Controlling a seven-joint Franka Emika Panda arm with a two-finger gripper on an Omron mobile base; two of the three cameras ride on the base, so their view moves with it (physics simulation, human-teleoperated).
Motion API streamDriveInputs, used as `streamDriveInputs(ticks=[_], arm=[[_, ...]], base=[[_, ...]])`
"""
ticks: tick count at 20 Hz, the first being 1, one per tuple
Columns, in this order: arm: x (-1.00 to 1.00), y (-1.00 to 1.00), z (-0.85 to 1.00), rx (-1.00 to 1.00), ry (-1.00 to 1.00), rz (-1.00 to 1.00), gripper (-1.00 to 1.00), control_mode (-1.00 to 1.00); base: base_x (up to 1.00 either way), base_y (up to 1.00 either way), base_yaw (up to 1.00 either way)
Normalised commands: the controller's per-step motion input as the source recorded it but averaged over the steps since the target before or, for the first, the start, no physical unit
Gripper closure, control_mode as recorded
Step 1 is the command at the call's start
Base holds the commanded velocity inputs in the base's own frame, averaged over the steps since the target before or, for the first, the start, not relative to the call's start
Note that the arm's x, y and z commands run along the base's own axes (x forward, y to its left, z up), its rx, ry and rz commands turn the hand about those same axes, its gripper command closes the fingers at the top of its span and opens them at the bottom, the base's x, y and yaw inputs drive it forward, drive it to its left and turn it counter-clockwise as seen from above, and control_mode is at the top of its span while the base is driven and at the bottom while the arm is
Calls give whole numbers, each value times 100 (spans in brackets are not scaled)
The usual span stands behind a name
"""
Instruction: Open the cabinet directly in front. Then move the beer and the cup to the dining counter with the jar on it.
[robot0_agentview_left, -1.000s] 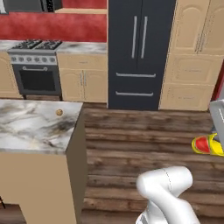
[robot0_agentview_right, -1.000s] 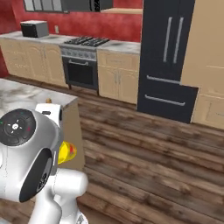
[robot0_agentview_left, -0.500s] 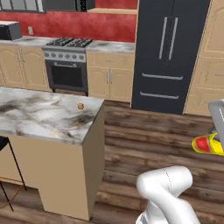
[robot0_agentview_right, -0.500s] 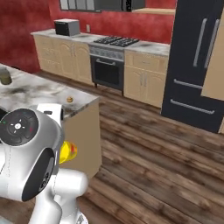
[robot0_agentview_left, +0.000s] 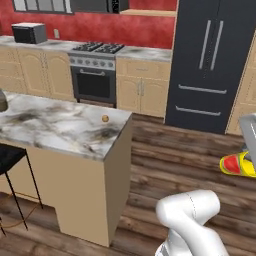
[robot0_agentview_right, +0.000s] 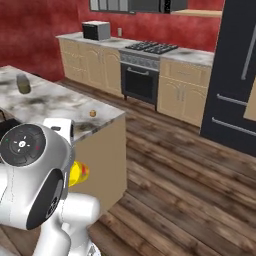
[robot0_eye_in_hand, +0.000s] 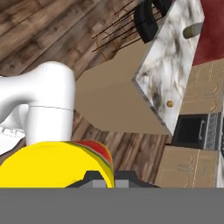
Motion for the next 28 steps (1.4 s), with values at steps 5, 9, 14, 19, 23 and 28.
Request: streamDriveInputs(ticks=[5, 9, 14, 19, 23, 28], arm=[[0, 0, 0, 0, 0, 0, 100, 100], [0, 0, 0, 0, 0, 0, 100, 100], [0, 0, 0, 0, 0, 0, 100, 100], [0, 0, 0, 0, 0, 0, 100, 100], [0, 0, 0, 0, 0, 0, 100, 100], [0, 0, 0, 0, 0, 0, 100, 100]], base=[[8, 0, 17], [21, 0, 15], [31, 0, 13], [41, 0, 13], [42, 0, 12], [47, -1, 11]])
